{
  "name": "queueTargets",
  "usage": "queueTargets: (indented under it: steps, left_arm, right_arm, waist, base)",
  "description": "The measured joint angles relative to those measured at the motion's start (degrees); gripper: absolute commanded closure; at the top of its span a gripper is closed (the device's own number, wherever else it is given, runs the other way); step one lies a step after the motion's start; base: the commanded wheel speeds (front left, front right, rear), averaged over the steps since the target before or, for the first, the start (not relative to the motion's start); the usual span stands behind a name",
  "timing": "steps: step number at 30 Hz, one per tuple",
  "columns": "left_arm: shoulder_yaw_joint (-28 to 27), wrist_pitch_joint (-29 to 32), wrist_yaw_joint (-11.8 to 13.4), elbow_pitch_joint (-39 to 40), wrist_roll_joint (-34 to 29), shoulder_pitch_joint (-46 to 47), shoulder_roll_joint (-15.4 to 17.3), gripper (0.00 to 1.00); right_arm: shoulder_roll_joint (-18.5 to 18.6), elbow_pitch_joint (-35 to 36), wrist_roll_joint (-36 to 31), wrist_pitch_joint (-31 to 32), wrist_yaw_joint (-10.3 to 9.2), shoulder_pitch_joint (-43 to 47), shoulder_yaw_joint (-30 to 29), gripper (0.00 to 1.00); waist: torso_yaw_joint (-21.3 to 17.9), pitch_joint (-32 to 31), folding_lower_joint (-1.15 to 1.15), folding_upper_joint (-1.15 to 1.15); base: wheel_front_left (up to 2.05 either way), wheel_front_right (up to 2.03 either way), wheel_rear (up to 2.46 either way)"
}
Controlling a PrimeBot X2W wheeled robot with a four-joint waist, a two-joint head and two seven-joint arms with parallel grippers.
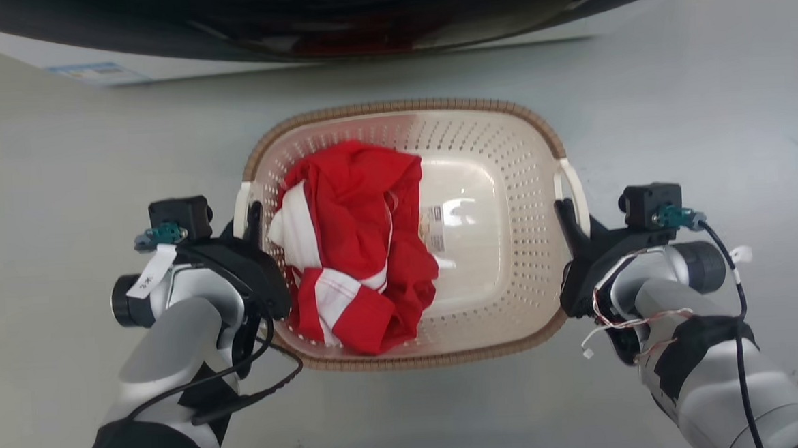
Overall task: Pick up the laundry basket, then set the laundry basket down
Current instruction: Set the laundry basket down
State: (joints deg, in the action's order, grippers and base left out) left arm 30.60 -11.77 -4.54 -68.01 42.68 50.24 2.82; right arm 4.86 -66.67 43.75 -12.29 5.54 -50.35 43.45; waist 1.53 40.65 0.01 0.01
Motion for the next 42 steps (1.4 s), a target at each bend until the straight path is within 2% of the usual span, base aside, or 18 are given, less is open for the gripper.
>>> queueTargets:
  steps: [8, 16, 42]
  left_arm:
    - [-0.01, -0.98, 0.04, -0.09, -0.54, 1.62, 0.05, 1.00]
    - [-0.03, -2.21, 0.26, -0.27, -0.88, 3.28, 0.29, 1.00]
    - [-0.02, -2.53, -0.05, -1.58, -1.51, 3.78, 0.03, 1.00]
  right_arm:
    - [0.52, -0.04, -1.45, -0.98, -0.05, -2.32, 0.78, 1.00]
    - [1.14, -0.10, -2.24, -2.76, -0.08, -3.91, 0.68, 1.00]
    - [0.76, -0.80, -2.43, -3.36, 0.00, -4.14, -0.37, 1.00]
  waist:
    - [0.32, 5.67, 0.00, 0.00]
    - [0.65, 8.80, -0.03, -0.02]
    - [0.74, 8.88, -0.01, -0.01]
  base:
    - [0.00, 0.00, 0.00]
    - [0.00, 0.00, 0.00]
    - [0.00, 0.00, 0.00]
